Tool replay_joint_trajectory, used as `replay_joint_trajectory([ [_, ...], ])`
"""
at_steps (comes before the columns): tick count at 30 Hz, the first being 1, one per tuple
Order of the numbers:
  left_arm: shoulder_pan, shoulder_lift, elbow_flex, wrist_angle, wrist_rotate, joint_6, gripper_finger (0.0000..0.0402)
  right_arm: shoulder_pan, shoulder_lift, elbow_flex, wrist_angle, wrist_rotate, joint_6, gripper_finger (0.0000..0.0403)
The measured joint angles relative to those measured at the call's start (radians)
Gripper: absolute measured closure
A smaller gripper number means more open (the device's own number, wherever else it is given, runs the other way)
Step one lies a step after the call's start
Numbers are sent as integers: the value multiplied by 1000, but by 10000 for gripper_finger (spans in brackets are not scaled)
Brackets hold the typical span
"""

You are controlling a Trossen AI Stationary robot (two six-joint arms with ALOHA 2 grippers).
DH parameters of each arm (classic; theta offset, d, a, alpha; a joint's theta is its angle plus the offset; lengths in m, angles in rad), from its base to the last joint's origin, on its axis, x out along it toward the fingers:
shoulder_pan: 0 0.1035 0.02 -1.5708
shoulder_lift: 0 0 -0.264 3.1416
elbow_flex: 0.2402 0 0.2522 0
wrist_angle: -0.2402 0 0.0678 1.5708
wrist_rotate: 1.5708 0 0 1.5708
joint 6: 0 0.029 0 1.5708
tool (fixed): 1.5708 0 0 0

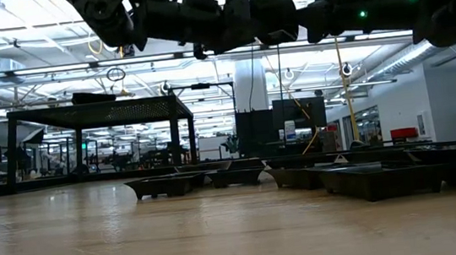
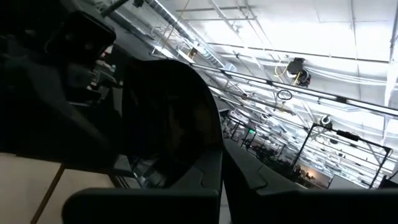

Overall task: Pick & Place Mini shaped plates
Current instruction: Put the leaf-shaped plate on the shelf

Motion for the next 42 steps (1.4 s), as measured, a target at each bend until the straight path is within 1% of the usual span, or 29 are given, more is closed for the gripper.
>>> replay_joint_trajectory([
  [4, 8, 0, 0, 50, -21, 1, 223, 0, 0, 0, 0, 1, 1, 403],
  [8, 15, -1, 0, 64, -22, 1, 248, 0, 0, 0, 0, 0, 0, 403],
  [12, 18, -1, 0, 64, -22, 1, 282, 1, 0, 0, -3, -8, 1, 403],
  [16, 17, -1, 0, 63, -22, 2, 327, 1, 0, 0, -13, -77, 33, 395],
  [18, 17, -1, 0, 63, -25, 5, 356, 2, 0, 1, -22, -83, 42, 381],
  [20, 18, -12, 0, 51, -32, 26, 386, 10, 0, 1, -29, -82, 41, 358],
  [21, 18, -22, 0, 46, -33, 33, 393, 14, 0, 0, -31, -81, 34, 344],
  [23, 15, -45, 0, 48, -50, 36, 392, 23, 0, 1, -36, -81, 24, 310],
  [26, 6, -95, 0, -19, -124, 87, 394, 35, -1, 1, -37, -77, 25, 256],
  [29, -8, -170, 0, -117, -238, 169, 396, 48, -1, 1, -39, -53, 24, 208],
  [31, -17, -222, 0, -181, -337, 208, 392, 48, -1, 1, -39, -46, 25, 186],
  [35, -29, -327, 0, -382, -574, 274, 397, 48, -1, 1, -45, -47, 31, 162],
  [37, -16, -387, 0, -525, -653, 228, 396, 47, -1, 1, -47, -48, 49, 160],
  [38, -4, -417, 0, -605, -672, 180, 393, 46, -1, 1, -48, -48, 55, 160],
  [40, 33, -481, 0, -792, -669, 47, 390, 46, -1, 1, -47, -48, 68, 162],
  [41, 57, -514, 0, -893, -649, -30, 392, 46, -1, 1, -48, -50, 75, 164],
  [42, 88, -546, 0, -984, -605, -107, 396, 46, -1, 1, -48, -50, 81, 167],
])
